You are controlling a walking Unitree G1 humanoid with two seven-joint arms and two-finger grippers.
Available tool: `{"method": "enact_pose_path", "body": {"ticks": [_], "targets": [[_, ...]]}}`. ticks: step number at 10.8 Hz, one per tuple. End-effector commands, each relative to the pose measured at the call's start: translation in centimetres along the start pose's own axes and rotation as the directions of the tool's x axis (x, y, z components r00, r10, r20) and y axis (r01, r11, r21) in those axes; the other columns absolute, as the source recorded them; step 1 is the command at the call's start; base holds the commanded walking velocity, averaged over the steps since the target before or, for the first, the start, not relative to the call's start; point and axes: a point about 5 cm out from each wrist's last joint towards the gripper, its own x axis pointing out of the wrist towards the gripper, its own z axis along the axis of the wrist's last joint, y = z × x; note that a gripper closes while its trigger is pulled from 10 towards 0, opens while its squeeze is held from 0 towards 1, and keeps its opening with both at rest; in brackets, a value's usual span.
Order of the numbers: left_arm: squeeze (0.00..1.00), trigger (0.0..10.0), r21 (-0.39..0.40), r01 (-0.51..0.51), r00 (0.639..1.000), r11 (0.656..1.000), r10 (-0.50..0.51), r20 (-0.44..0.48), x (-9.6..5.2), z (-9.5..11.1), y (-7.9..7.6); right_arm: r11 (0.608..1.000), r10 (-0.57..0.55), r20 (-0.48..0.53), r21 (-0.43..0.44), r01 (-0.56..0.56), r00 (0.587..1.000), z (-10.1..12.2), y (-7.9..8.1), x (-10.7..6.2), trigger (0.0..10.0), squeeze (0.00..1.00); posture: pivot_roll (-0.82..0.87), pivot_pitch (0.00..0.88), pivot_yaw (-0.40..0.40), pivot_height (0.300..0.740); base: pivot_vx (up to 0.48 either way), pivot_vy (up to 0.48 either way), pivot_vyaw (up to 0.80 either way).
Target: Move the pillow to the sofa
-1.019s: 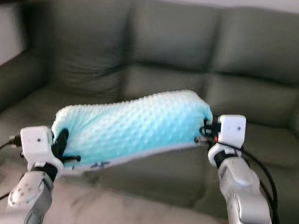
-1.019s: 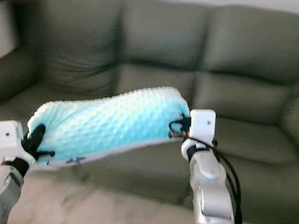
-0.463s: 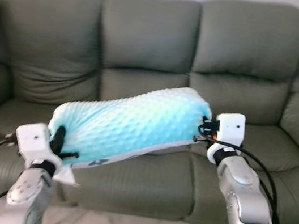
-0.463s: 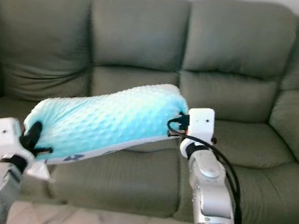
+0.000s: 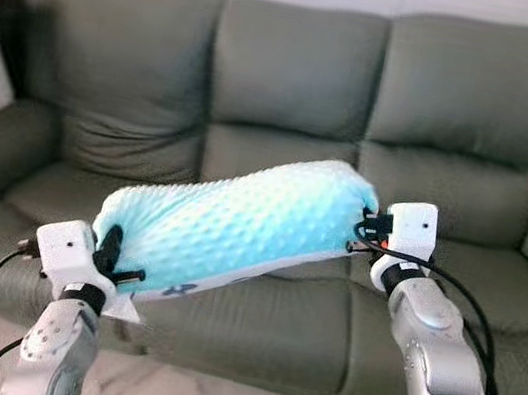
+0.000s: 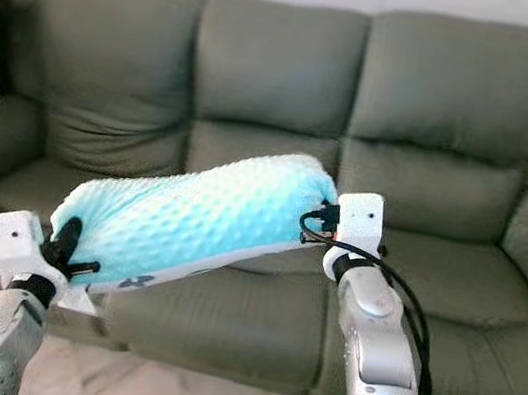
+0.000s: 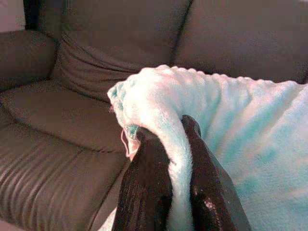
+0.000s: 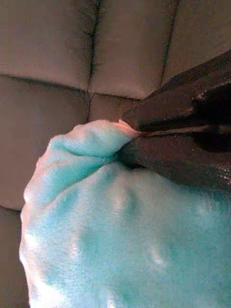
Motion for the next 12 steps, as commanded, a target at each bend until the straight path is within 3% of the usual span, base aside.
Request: {"method": "enact_pose_path", "body": {"ticks": [1,6,12], "targets": [[0.0,10.0,0.009,-0.013,1.0,1.0,0.013,0.002,0.0,0.2,0.6,1.0,-0.013,0.033,-0.003,0.013,0.999,0.9,-0.1,0.1,10.0,0.0,-0.26,0.0,0.066,0.74,0.0,0.48,0.0],[0.0,10.0,0.039,0.004,1.0,0.999,-0.004,0.003,0.2,0.3,0.5,1.0,-0.025,0.036,-0.003,0.025,0.999,0.8,-0.1,0.1,10.0,0.0,-0.26,0.0,0.072,0.74,0.0,0.449,0.0],[0.0,10.0,0.102,0.045,0.999,0.994,-0.045,-0.005,0.2,0.2,-0.4,1.0,-0.026,0.032,0.002,0.026,0.999,0.7,0.1,0.0,10.0,0.0,-0.25,0.0,0.078,0.74,0.0,0.0,0.0]]}}
